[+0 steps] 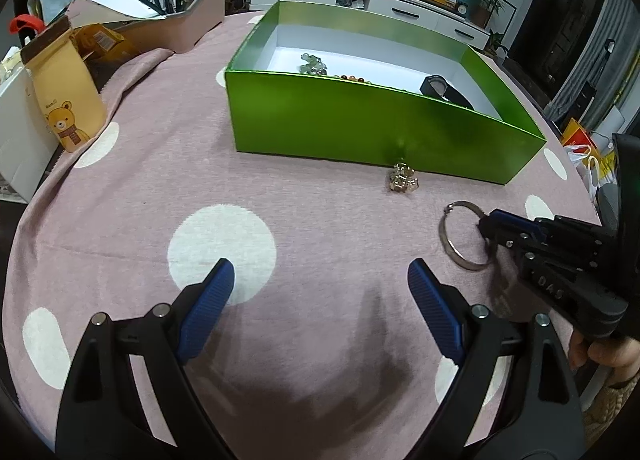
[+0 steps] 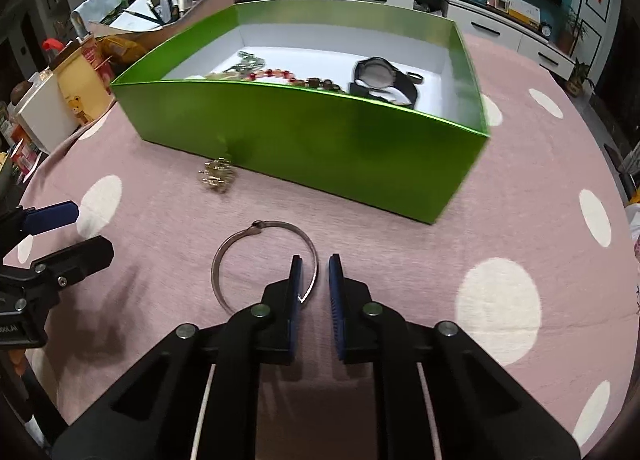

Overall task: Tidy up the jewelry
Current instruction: 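Grasp the silver bangle with the right tool while the left tool grasps the gold brooch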

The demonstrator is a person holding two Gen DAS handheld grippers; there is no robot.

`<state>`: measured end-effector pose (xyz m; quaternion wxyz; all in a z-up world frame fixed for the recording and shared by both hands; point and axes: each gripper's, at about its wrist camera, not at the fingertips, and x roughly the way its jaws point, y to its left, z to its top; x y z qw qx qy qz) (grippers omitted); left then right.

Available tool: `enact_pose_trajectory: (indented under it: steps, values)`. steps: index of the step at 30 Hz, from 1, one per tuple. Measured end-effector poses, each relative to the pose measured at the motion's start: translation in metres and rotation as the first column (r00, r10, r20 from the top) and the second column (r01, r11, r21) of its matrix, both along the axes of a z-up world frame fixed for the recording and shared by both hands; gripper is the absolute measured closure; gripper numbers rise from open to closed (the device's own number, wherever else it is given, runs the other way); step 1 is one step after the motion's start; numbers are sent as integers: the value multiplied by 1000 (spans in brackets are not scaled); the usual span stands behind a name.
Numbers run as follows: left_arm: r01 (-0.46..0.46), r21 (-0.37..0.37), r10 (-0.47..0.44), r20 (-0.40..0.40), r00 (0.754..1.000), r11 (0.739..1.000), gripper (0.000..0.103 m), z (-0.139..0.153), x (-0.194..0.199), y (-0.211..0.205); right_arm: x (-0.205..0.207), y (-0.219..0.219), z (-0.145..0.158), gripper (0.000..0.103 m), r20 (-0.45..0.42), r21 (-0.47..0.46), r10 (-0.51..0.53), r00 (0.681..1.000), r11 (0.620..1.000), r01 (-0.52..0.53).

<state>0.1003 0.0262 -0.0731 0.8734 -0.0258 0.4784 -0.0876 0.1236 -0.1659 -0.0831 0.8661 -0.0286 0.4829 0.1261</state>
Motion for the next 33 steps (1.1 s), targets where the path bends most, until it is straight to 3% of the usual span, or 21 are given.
enact_pose_trajectory:
  steps: [5, 9, 18, 23, 33]
  values:
    - [18, 9, -18, 8, 1000, 1000, 13, -1, 8, -11, -8, 5, 0, 89, 9, -64, 35, 999, 997, -34]
    - [39, 14, -39, 24, 999, 999, 13, 1, 16, -23, -11, 10, 0, 101, 39, -109, 62, 997, 992, -58]
    - [57, 20, -57, 34, 998, 998, 15, -2, 35, -48, -9, -49, 12, 101, 104, -36, -106, 989, 993, 110]
    - [51, 56, -54, 44, 998, 997, 28, -8, 47, -66, -13, -74, 13, 100, 103, 18, -162, 981, 987, 161]
    - [33, 117, -39, 51, 998, 993, 50, -21, 59, -85, -26, -76, 10, 100, 109, 55, -173, 979, 984, 168]
